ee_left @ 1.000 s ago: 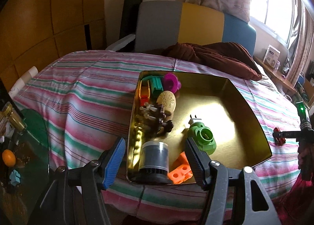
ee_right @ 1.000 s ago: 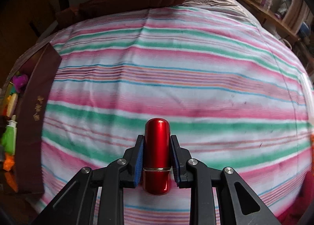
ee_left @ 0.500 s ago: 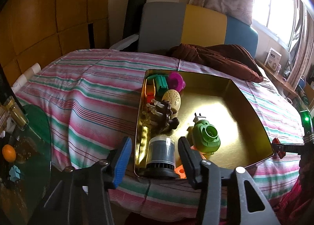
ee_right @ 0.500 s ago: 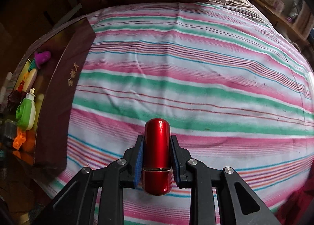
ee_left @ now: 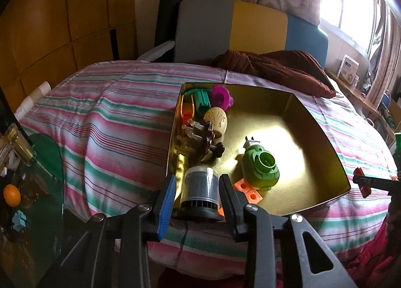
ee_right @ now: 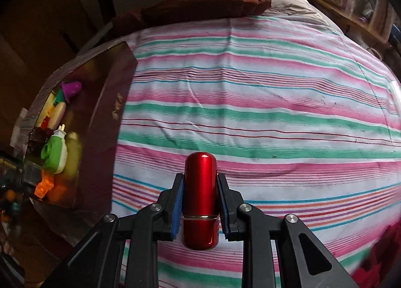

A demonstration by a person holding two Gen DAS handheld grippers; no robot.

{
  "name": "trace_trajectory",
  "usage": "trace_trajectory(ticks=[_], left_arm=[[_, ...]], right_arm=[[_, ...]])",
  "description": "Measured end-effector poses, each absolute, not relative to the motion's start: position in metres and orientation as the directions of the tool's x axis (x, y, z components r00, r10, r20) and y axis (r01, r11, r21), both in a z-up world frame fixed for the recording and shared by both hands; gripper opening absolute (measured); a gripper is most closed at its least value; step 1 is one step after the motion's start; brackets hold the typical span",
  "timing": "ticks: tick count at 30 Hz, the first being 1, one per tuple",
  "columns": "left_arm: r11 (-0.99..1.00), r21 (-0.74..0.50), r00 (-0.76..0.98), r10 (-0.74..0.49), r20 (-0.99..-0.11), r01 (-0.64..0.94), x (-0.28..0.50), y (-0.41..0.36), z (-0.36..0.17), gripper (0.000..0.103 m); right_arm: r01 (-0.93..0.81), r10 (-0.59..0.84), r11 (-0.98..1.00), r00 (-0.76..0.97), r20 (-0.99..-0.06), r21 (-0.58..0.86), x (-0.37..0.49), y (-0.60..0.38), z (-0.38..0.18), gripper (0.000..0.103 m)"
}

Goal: Organize rigid objects
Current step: 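Move the left tool back from the tray beside the grey canister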

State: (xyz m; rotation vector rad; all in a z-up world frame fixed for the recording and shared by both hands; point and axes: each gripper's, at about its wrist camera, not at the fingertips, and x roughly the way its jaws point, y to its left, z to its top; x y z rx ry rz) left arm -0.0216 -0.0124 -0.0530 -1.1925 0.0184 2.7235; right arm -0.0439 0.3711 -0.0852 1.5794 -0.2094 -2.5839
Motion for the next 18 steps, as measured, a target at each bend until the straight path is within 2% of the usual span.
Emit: trace_trajectory(ticks=[5, 9, 18], left_arm=[[-0.985, -0.05, -0.658, 0.147, -0.738, -0.164, -0.022, -0.008, -0.055, 0.035], [-0.984, -0.051, -0.655, 0.152, -0.74, -0.171, -0.021, -0.005, -0.054, 0.035], [-0.984, -0.064, -0.651, 0.158, -0.743, -0.166, -0.022, -0.007, -0.054, 0.038]], right_arm=[[0.04, -0.212, -0.974, -0.513, -0.832, 0.224, -0.035, 0.36, -0.064, 0.025], [0.124, -0.26, -0.965, -0.558, -0.788, 0.231, -0.035, 0.329, -0.037, 0.025], [0.317, -0.374, -0.92, -0.534, -0.759, 0.23, -0.039, 0.247, -0.014, 0.025]])
